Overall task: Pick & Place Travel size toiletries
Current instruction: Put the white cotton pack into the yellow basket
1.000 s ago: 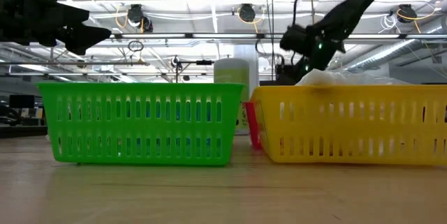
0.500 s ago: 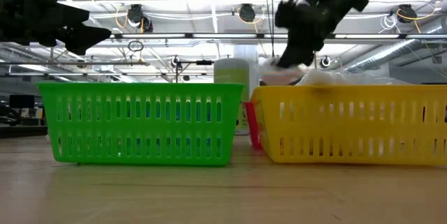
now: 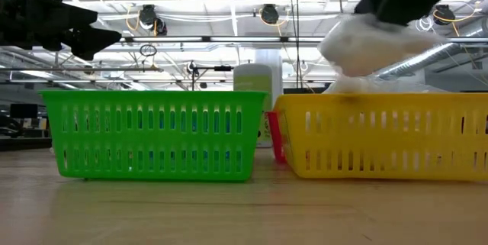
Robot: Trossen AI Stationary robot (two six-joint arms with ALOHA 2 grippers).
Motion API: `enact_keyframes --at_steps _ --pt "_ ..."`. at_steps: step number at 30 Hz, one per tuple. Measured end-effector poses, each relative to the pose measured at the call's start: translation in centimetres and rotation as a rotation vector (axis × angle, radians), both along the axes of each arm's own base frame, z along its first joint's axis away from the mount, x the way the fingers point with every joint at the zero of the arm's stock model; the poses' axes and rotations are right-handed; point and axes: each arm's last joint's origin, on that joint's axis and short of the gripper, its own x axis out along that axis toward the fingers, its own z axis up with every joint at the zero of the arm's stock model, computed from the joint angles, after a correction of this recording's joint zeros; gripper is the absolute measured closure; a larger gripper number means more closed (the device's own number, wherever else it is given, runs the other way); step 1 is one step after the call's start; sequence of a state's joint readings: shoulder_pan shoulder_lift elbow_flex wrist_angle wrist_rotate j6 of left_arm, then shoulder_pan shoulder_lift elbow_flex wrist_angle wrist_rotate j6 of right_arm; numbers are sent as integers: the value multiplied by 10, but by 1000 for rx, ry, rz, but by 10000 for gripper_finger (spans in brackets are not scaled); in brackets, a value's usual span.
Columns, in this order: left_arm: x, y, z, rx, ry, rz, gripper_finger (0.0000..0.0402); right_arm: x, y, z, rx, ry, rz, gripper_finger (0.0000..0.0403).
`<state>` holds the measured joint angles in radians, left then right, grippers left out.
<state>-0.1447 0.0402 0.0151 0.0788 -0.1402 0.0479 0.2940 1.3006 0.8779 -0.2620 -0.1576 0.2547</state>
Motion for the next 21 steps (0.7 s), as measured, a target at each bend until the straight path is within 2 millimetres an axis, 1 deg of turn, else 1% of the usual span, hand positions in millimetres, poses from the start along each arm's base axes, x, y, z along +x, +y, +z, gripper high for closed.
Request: enact_keyframes --at_steps 3,12,17,21 --pt "0 0 0 0 0 0 55 -5 11 -10 47 -24 10 383" --pt "0 0 0 0 0 0 55 -16 26 -37 145 -106 32 383" --pt "0 0 0 0 0 0 55 -25 27 -51 136 -92 48 383" --pt "0 0 0 0 0 0 55 -26 26 -54 116 -94 26 382"
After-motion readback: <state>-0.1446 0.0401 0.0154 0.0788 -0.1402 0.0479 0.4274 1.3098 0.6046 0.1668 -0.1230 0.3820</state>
